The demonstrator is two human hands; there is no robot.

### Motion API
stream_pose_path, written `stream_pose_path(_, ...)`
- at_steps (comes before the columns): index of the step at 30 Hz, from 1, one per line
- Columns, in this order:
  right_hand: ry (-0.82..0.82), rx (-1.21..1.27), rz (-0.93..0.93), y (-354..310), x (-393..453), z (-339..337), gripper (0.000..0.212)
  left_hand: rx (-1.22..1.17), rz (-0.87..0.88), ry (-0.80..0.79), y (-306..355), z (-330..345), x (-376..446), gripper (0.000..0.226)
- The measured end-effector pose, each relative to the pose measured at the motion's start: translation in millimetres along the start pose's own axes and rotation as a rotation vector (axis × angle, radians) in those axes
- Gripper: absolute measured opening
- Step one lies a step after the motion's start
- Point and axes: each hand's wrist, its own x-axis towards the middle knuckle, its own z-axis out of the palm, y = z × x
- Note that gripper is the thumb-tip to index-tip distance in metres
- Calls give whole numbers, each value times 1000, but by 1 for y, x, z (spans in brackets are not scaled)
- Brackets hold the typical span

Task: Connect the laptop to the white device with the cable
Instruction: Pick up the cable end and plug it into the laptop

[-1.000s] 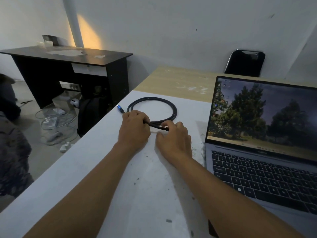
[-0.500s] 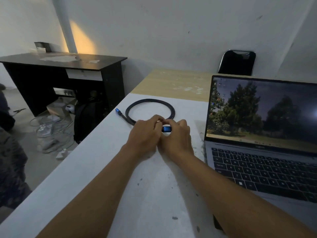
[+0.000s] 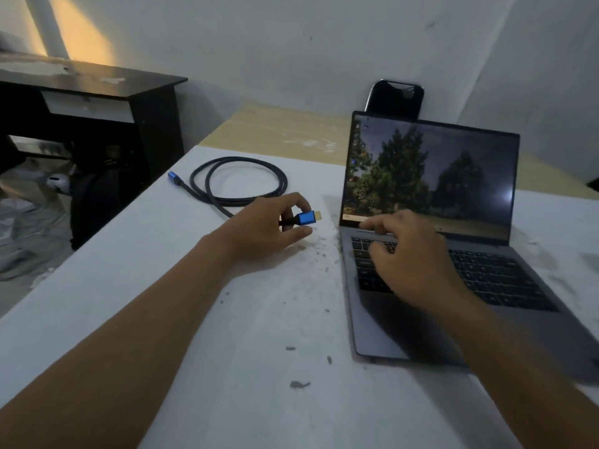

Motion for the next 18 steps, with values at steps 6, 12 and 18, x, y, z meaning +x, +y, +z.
stream_pose_path(6, -52, -166, 18, 0, -18, 3, 38, -44, 43, -77, 2, 7, 3, 24)
stream_pose_path(12, -214, -118, 89, -5, -23, 11, 82, -19, 58, -167, 6, 12, 7, 36)
stream_pose_path(18, -262, -144, 98, -7, -24, 14, 85, -40, 57, -189, 9, 14, 6, 24)
